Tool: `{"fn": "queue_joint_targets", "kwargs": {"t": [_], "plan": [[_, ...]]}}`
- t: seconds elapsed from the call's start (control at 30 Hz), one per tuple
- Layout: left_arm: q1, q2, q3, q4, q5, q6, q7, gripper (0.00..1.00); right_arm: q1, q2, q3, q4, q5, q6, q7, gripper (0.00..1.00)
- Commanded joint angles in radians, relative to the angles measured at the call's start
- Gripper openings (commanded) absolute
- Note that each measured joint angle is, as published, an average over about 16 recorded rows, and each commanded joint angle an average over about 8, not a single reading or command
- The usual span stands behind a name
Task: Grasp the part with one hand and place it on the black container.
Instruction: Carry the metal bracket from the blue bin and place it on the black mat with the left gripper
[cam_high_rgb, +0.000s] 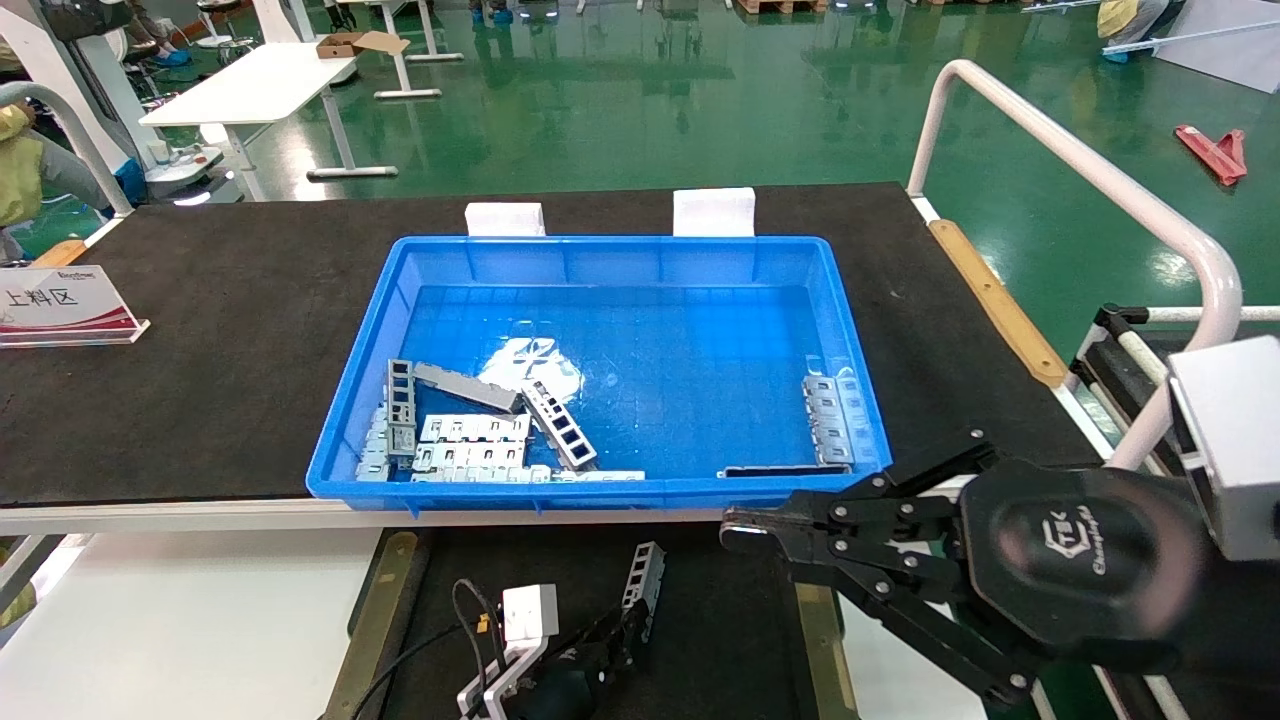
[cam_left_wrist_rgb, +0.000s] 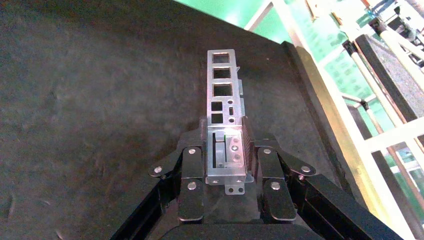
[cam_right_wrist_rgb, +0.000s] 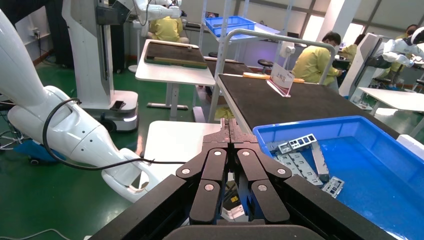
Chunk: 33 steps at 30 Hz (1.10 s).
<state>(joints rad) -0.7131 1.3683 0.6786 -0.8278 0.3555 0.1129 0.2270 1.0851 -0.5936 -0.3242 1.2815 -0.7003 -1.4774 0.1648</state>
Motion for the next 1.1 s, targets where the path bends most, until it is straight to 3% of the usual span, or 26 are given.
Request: {"fn": "queue_joint_targets", "kwargs": {"t": [0.03,0.1,0.27,0.33,0.37,1.1], "plan": [[-0.006,0.001,0.014,0.004,-0.022,-0.01,-0.004,0.01,0.0,0.0,0.0,0.0,0.0,0.0,0.0,0.03],[-0.013,0.001,0.031,0.006,-0.042,-0.019,-0.008,0.14,0.0,0.0,0.0,0.0,0.0,0.0,0.0,0.24],[-0.027,0.001,0.068,0.011,-0.086,-0.036,-0.019,0.76,0.0,0.0,0.0,0.0,0.0,0.0,0.0,0.87],[-0.033,0.001,0.081,0.013,-0.101,-0.041,-0.022,0.96,0.0,0.0,0.0,0.0,0.0,0.0,0.0,1.0],[-0.035,0.0,0.087,0.014,-0.108,-0.043,-0.024,1.0,0.0,0.0,0.0,0.0,0.0,0.0,0.0,1.0],[-0.08,-0.007,0.138,0.002,-0.164,-0.021,0.029,1.0,0.0,0.0,-0.001,0.0,0.001,0.0,-0.001,1.0]]}}
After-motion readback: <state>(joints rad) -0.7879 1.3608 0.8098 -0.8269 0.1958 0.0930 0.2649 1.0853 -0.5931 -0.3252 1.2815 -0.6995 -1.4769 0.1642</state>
